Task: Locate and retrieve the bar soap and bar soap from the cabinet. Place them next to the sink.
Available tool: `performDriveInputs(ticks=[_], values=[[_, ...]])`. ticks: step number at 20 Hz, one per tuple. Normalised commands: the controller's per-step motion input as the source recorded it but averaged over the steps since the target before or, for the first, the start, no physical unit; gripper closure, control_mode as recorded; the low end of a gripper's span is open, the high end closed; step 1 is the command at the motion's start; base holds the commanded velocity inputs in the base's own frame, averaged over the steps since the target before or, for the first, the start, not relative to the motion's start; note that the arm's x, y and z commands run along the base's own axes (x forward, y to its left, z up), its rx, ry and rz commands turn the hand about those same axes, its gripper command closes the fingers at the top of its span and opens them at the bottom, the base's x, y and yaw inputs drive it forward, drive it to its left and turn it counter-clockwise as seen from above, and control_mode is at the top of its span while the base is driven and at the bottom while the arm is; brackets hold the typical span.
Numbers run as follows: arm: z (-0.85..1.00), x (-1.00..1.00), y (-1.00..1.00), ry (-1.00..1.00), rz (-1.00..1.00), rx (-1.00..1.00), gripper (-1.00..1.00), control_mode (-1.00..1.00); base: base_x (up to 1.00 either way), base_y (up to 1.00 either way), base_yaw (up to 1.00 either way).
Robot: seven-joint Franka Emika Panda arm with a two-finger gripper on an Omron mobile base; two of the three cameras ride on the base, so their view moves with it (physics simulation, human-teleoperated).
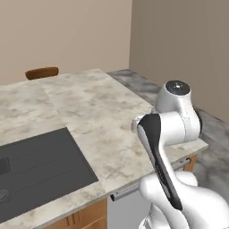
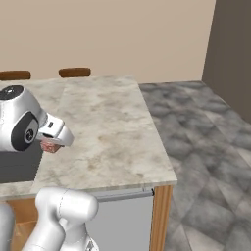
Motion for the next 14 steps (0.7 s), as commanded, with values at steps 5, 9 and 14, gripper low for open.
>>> performDriveInputs(ticks=[5,9,14], values=[[-0.42,0.66,0.72,0.18,0.04,-0.07,1.00,-1.00,0.00,0.00,0.00],[-0.38,0.45,0.41,0.10,0.04,-0.16,1.00,-1.00,0.00,0.00,0.00],[-0.41,0.92,0.56,0.00,0.00,-0.04,1.00,-1.00,0.00,0.00,0.00]])
